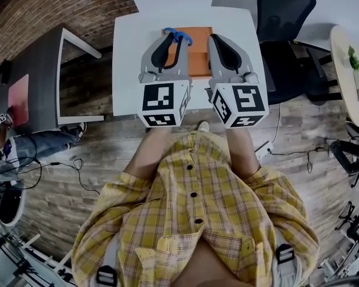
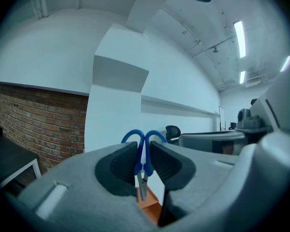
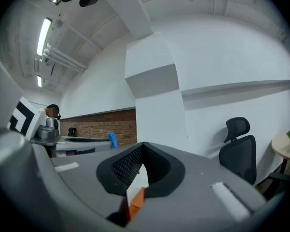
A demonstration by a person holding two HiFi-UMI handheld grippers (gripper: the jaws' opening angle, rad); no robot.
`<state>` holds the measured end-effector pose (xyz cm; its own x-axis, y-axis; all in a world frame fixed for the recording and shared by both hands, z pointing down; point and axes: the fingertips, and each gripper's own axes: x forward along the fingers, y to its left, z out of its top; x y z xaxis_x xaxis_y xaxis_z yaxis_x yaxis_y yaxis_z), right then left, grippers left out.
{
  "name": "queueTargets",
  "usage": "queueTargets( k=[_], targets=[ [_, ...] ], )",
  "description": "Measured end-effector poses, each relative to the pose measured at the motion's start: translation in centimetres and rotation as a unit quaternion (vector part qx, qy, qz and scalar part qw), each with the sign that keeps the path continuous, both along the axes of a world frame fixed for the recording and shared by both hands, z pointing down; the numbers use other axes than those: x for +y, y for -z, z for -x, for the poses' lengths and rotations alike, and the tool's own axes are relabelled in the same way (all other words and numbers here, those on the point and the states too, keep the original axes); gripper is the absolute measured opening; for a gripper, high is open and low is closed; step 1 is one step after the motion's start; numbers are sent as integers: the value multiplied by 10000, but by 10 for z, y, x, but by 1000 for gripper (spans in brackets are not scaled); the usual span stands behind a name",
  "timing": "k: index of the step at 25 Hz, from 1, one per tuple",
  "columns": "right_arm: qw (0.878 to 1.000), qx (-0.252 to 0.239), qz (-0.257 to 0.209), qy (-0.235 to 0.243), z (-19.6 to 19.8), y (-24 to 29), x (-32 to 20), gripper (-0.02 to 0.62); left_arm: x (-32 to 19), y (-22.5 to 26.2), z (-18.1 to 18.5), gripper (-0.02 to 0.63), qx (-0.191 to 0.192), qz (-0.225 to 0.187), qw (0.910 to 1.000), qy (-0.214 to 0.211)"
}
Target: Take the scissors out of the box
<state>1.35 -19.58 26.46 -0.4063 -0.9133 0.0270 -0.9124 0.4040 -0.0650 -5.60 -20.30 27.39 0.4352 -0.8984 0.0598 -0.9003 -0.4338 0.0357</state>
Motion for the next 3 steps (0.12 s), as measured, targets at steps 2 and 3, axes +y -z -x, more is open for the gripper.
queueTargets(
  k=[2, 3],
  targets=[
    [10000, -11, -31, -2, 1, 2, -2, 5, -2, 2, 1, 84, 5, -19, 10000, 13],
    [10000, -16, -46, -2, 1, 2, -2, 5, -3, 2, 2, 84, 6, -28, 10000, 21]
  ],
)
